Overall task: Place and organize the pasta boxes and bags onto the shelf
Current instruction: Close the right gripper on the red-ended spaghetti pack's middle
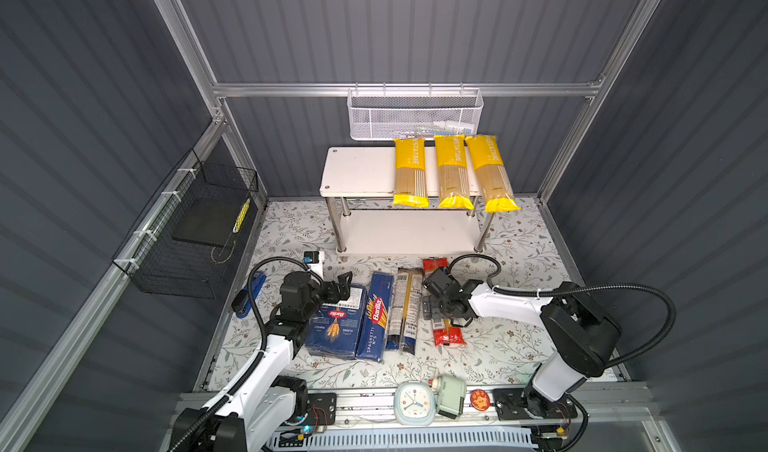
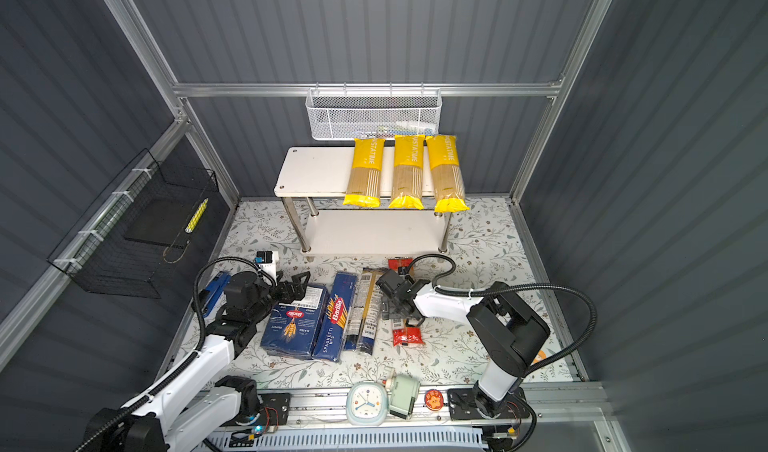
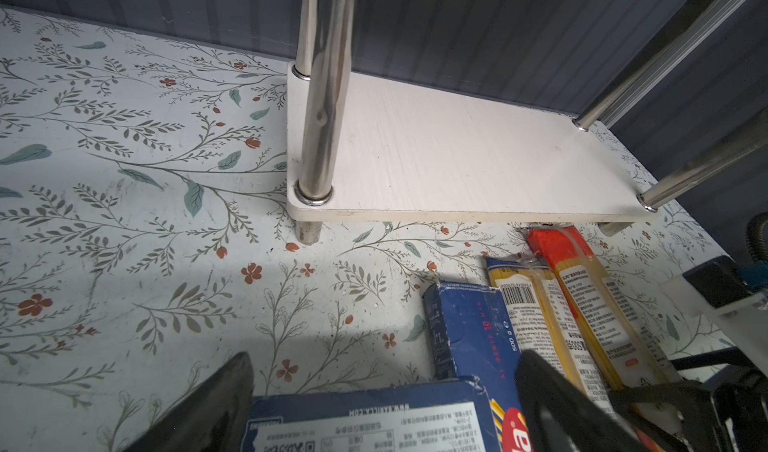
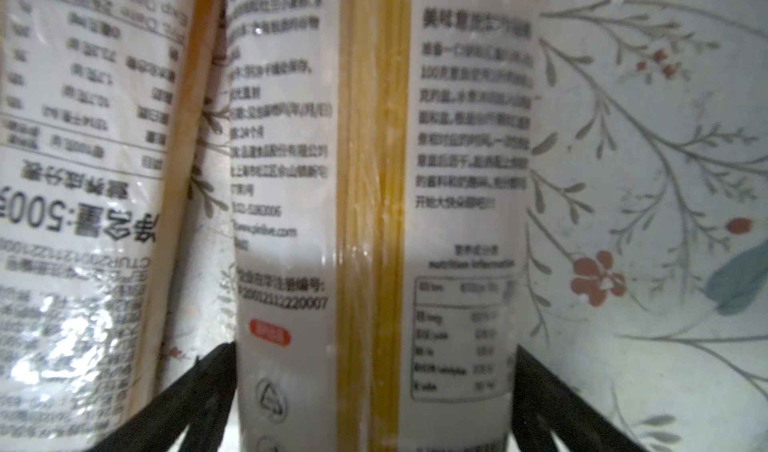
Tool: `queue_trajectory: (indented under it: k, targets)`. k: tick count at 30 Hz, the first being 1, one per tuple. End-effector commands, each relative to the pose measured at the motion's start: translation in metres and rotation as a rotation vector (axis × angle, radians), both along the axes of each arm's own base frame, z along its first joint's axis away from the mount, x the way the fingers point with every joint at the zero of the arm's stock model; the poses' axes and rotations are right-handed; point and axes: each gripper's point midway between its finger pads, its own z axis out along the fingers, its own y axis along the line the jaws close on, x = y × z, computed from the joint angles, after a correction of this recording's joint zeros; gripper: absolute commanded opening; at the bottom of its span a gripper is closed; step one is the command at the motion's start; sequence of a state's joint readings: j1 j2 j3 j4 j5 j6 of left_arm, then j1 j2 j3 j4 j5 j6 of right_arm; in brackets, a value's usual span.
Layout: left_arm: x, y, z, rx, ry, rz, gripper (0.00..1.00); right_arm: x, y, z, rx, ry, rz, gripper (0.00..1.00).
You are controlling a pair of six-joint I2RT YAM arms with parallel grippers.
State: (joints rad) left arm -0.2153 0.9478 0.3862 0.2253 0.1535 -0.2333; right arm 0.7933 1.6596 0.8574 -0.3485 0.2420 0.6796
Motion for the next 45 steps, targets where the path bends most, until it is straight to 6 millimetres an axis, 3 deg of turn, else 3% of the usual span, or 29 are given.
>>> queue_trajectory:
  k: [1, 7, 21, 29, 45]
  targets:
    - [0.003, -0.002, 0.005, -0.004, -0.01, -0.005, 0.99, -0.027, -0.014, -0.033, -0.023, 0.136, -0.015, 0.98]
    - [0.003, -0.002, 0.006, -0.004, -0.014, -0.005, 0.99, -0.029, -0.024, -0.037, -0.062, 0.135, -0.049, 0.97]
    - [0.003, -0.003, 0.004, -0.006, -0.007, -0.006, 0.99, -0.036, -0.028, -0.035, -0.011, 0.104, -0.077, 0.81]
    - [0.004, -0.004, 0.003, -0.007, -0.002, -0.01, 0.99, -0.038, -0.03, -0.037, -0.013, 0.105, -0.087, 0.78]
    - [0.004, -0.004, 0.004, -0.012, -0.002, -0.012, 0.99, -0.04, -0.036, -0.01, 0.002, 0.052, -0.086, 0.62]
